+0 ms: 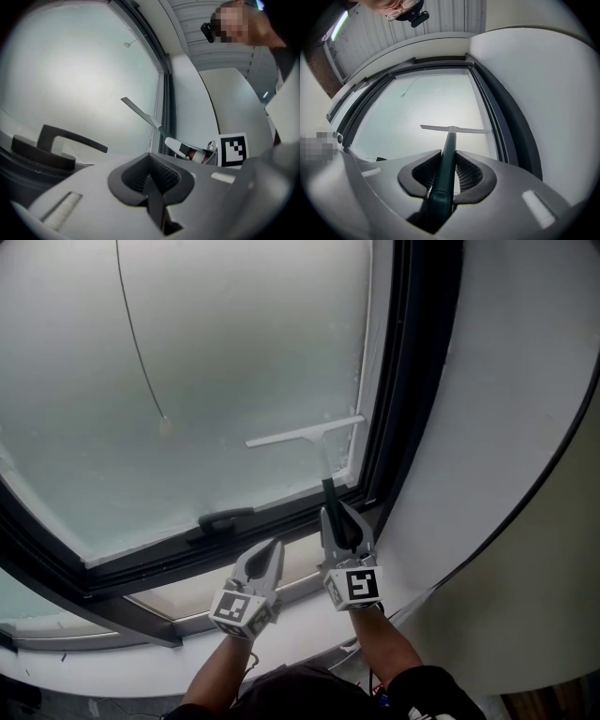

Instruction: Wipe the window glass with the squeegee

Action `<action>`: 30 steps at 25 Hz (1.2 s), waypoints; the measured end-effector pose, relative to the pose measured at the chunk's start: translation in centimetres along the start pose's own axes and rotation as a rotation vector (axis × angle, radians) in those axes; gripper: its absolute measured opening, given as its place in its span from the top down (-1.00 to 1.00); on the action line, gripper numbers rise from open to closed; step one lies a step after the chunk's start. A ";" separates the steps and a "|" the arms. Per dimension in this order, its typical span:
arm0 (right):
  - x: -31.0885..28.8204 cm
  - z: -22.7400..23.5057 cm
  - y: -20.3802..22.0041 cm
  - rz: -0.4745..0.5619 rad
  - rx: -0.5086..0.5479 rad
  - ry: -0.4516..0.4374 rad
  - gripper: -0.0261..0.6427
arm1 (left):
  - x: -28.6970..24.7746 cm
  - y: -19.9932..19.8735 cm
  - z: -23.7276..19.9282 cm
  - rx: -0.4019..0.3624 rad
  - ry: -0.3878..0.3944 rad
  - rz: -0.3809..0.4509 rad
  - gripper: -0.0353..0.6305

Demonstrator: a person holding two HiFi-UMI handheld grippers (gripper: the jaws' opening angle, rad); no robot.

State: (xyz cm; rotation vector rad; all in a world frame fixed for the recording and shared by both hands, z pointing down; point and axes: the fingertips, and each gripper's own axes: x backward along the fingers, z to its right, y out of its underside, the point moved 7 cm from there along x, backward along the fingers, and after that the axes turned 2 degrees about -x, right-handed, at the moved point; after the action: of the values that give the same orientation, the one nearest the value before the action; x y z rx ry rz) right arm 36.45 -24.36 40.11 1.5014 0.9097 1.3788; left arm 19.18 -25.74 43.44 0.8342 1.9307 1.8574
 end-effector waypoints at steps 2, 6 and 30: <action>0.1 0.0 0.2 -0.001 -0.005 0.000 0.63 | 0.0 -0.1 0.0 0.014 -0.007 0.006 0.90; 0.4 0.0 0.8 -0.008 0.002 -0.004 0.63 | 0.1 0.2 0.0 0.013 -0.015 -0.006 0.90; 2.8 -0.2 4.3 -0.076 0.014 0.003 0.63 | 1.6 3.4 0.8 0.079 -0.052 -0.077 0.90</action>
State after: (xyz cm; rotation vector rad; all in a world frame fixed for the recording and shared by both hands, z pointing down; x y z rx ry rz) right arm 36.38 -23.24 45.08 1.4611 0.9706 1.3227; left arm 19.06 -24.23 46.97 0.8115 1.9863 1.7094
